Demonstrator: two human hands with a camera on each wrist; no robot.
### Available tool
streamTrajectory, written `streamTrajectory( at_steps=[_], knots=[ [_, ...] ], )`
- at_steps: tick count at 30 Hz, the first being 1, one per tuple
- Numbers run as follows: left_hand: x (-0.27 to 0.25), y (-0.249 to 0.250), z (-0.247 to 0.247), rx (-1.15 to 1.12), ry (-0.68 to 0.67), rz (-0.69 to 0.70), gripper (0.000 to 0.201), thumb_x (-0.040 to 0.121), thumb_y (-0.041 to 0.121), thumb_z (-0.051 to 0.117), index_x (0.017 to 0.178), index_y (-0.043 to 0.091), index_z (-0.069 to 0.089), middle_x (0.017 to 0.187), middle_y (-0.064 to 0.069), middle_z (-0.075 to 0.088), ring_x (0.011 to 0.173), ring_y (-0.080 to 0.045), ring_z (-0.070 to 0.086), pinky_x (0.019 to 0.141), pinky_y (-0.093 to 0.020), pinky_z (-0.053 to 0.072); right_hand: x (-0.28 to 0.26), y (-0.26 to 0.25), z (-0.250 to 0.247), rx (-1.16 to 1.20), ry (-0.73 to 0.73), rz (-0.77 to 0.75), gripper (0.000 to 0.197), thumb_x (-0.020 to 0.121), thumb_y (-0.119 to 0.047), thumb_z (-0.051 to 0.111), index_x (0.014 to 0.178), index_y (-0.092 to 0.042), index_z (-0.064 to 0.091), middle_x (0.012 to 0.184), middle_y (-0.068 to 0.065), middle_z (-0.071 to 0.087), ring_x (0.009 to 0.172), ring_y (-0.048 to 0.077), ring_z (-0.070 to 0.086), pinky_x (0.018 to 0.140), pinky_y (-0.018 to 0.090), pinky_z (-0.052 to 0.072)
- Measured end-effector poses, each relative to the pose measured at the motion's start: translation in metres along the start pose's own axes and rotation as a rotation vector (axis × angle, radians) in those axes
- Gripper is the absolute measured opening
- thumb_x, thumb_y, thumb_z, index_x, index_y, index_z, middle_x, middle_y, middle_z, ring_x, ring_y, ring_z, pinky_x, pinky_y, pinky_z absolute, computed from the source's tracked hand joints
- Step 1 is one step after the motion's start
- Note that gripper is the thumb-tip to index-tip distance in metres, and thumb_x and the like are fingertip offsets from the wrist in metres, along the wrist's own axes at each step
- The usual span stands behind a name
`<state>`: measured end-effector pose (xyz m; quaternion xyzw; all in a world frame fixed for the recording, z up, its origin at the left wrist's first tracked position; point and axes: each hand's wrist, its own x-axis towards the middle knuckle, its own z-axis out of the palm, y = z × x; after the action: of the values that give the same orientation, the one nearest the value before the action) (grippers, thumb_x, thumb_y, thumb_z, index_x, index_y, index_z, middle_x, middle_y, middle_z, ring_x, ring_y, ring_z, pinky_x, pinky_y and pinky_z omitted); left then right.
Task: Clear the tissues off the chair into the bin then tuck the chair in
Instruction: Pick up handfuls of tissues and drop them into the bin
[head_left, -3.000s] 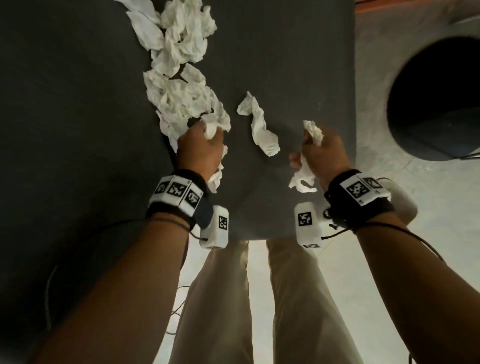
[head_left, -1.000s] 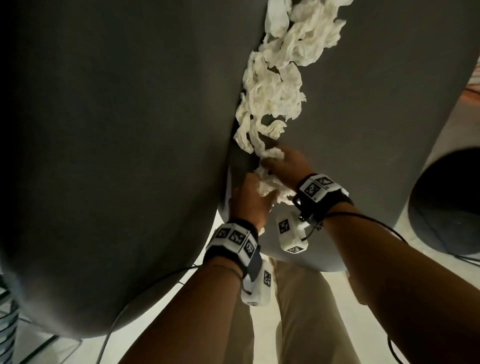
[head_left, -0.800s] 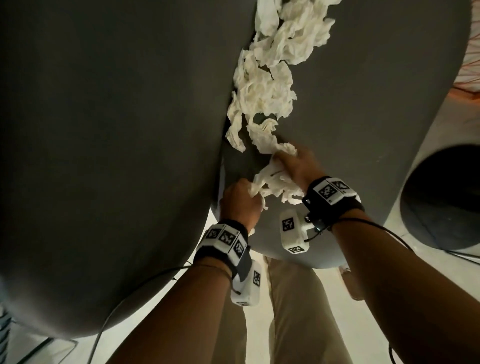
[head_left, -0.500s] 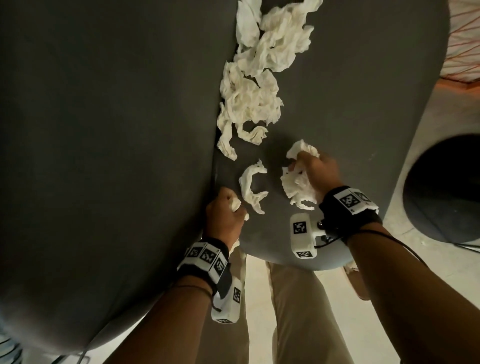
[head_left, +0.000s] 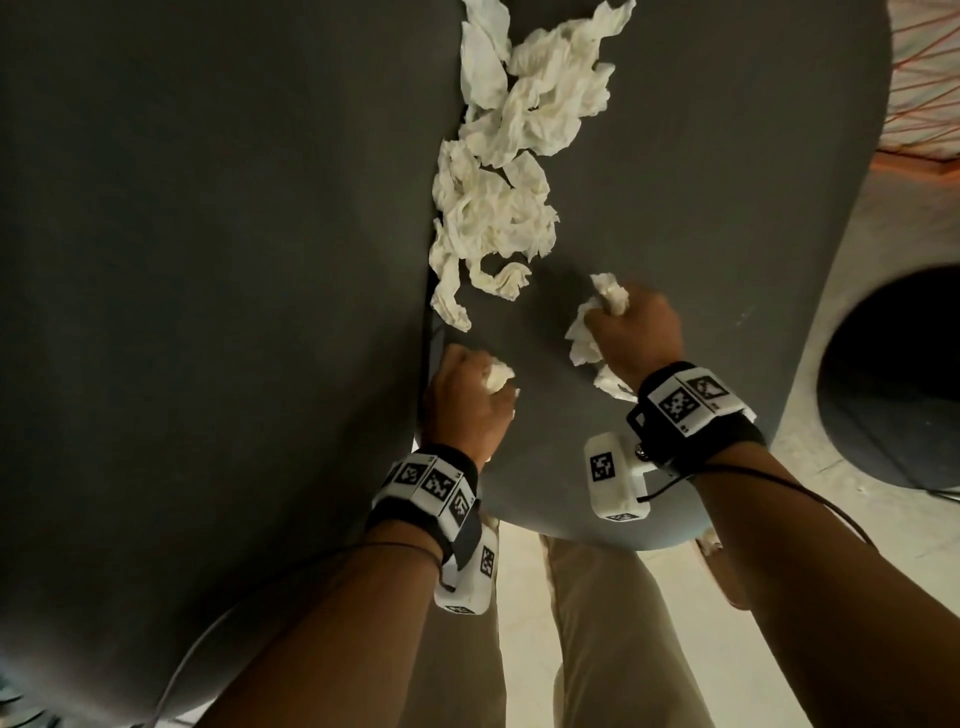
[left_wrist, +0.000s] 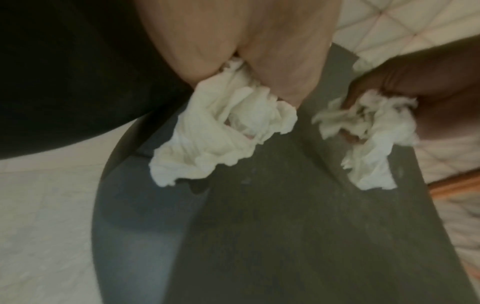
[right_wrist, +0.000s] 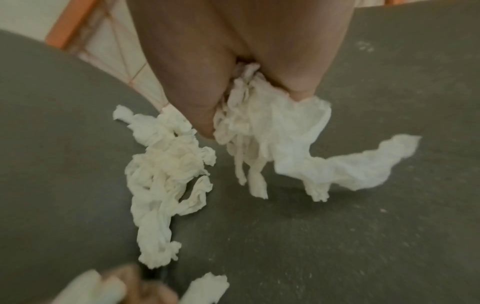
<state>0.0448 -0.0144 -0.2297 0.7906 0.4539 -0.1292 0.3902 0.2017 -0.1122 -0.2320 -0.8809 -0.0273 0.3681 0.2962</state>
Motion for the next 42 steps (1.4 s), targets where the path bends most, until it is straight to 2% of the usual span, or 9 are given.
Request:
streamTrajectory(
  at_steps=[5, 8, 10, 14, 19, 28, 33, 37, 42],
  knots=[
    [0.011, 0.017, -0.019, -0.089, 0.111, -0.065, 0.028, 0.083, 0.003, 0.062, 0.101, 0.019, 0.047, 0.099, -0.004, 0.06, 0.087, -0.024, 0.063, 0.073, -0.038, 0.055, 0.007, -0.025, 0.023, -0.133, -0.162, -0.229, 0.03, 0.091, -0.011, 0.05, 0.117, -0.026, 0.053, 0.101, 0.004, 0.067, 0.084, 0.024, 0.065, 0.075, 0.033, 0.051],
    [0.023, 0.03, -0.024, -0.037, 0.065, -0.101, 0.04, 0.09, 0.018, 0.06, 0.124, 0.023, 0.039, 0.111, -0.011, 0.063, 0.094, -0.03, 0.065, 0.077, -0.044, 0.057, 0.013, -0.041, 0.04, -0.311, -0.25, -0.31, 0.037, 0.089, -0.038, 0.049, 0.125, -0.038, 0.043, 0.106, -0.002, 0.064, 0.09, 0.025, 0.063, 0.08, 0.039, 0.052],
    [0.033, 0.035, -0.027, 0.027, 0.047, -0.155, 0.054, 0.093, 0.022, 0.058, 0.139, 0.024, 0.03, 0.123, -0.014, 0.061, 0.108, -0.034, 0.062, 0.087, -0.048, 0.054, 0.019, -0.047, 0.049, -0.434, -0.257, -0.318, 0.046, 0.089, -0.053, 0.047, 0.131, -0.038, 0.042, 0.113, 0.0, 0.062, 0.098, 0.026, 0.061, 0.082, 0.039, 0.047],
    [0.052, 0.037, -0.025, 0.127, 0.028, -0.31, 0.055, 0.095, 0.023, 0.054, 0.144, 0.019, 0.029, 0.137, -0.016, 0.052, 0.125, -0.039, 0.05, 0.097, -0.047, 0.043, 0.029, -0.04, 0.056, -0.537, -0.232, -0.322, 0.032, 0.092, -0.042, 0.051, 0.121, -0.03, 0.054, 0.116, 0.006, 0.063, 0.104, 0.035, 0.062, 0.083, 0.041, 0.048],
    [0.054, 0.032, -0.018, 0.121, -0.016, -0.36, 0.039, 0.093, 0.02, 0.053, 0.132, 0.019, 0.049, 0.136, -0.015, 0.052, 0.124, -0.037, 0.05, 0.1, -0.044, 0.044, 0.02, -0.017, 0.034, -0.287, -0.229, -0.232, 0.031, 0.088, -0.044, 0.047, 0.101, -0.017, 0.056, 0.095, 0.01, 0.064, 0.088, 0.033, 0.06, 0.075, 0.037, 0.048],
    [0.052, 0.041, -0.016, 0.049, 0.101, -0.33, 0.066, 0.091, 0.02, 0.063, 0.146, 0.027, 0.026, 0.134, -0.019, 0.054, 0.122, -0.039, 0.054, 0.099, -0.05, 0.047, -0.021, 0.054, -0.022, 0.099, -0.037, 0.122, 0.025, 0.087, -0.038, 0.058, 0.079, -0.017, 0.068, 0.073, 0.003, 0.072, 0.071, 0.022, 0.069, 0.07, 0.03, 0.052],
    [0.06, 0.043, -0.015, 0.044, 0.102, -0.317, 0.032, 0.094, 0.027, 0.057, 0.125, 0.021, 0.06, 0.124, -0.013, 0.062, 0.116, -0.034, 0.059, 0.086, -0.036, 0.049, -0.045, 0.09, -0.031, 0.266, 0.095, 0.177, 0.009, 0.08, -0.023, 0.063, 0.073, -0.019, 0.059, 0.068, 0.0, 0.064, 0.069, 0.024, 0.062, 0.066, 0.035, 0.049],
    [0.038, 0.052, -0.024, 0.009, 0.083, -0.179, 0.036, 0.095, 0.043, 0.053, 0.1, 0.012, 0.069, 0.099, -0.008, 0.072, 0.099, -0.026, 0.065, 0.074, -0.026, 0.04, -0.069, 0.101, -0.03, 0.464, 0.17, 0.245, 0.009, 0.072, -0.018, 0.057, 0.077, -0.024, 0.061, 0.069, 0.004, 0.071, 0.063, 0.032, 0.069, 0.064, 0.055, 0.058],
    [0.0, 0.063, -0.032, -0.18, -0.047, -0.147, 0.015, 0.082, 0.01, 0.067, 0.071, 0.018, 0.061, 0.067, -0.002, 0.067, 0.048, -0.003, 0.06, 0.044, -0.018, 0.047, -0.099, 0.098, -0.039, 0.685, 0.333, 0.304, 0.01, 0.067, -0.013, 0.057, 0.061, -0.021, 0.057, 0.054, -0.005, 0.058, 0.058, 0.023, 0.056, 0.063, 0.047, 0.052]
  ],
)
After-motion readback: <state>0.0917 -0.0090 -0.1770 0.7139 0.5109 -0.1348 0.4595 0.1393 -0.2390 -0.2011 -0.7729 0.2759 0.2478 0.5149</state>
